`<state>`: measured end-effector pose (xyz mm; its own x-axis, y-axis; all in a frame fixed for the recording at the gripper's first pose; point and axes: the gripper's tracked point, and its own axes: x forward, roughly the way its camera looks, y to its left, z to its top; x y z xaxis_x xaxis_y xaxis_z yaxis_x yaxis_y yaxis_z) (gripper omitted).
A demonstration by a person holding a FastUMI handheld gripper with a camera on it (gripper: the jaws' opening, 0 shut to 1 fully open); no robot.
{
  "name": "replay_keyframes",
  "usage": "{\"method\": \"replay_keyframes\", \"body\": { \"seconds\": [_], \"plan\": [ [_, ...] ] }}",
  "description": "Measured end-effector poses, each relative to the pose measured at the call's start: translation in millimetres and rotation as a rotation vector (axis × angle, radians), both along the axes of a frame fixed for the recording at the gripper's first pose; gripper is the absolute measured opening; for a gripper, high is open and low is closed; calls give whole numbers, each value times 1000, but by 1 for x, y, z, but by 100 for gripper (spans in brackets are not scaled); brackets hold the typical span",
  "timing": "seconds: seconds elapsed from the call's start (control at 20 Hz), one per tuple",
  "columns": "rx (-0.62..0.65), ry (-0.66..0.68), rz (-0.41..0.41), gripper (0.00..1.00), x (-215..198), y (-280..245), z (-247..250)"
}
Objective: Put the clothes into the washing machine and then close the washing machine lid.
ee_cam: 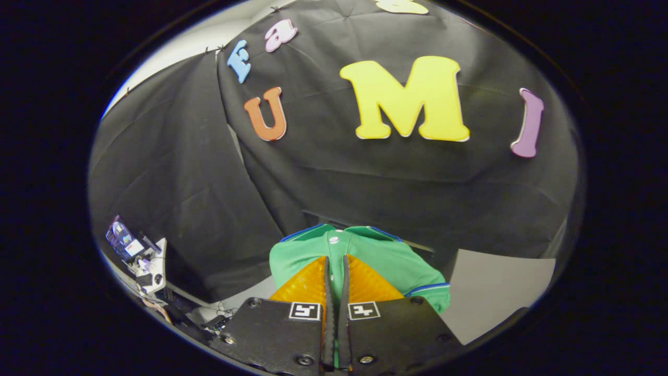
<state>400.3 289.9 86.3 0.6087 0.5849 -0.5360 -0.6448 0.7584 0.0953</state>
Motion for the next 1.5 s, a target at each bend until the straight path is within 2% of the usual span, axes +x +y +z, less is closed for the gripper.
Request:
{"method": "replay_keyframes", "body": {
  "seconds": [0.3,0.6,1.5],
  "plan": [
    [-31,43,54,7,6,51,-33],
    [-66,89,52,6,16,71,-81],
    [-144,164,-92,6,63,73,-233]
  ]
}}
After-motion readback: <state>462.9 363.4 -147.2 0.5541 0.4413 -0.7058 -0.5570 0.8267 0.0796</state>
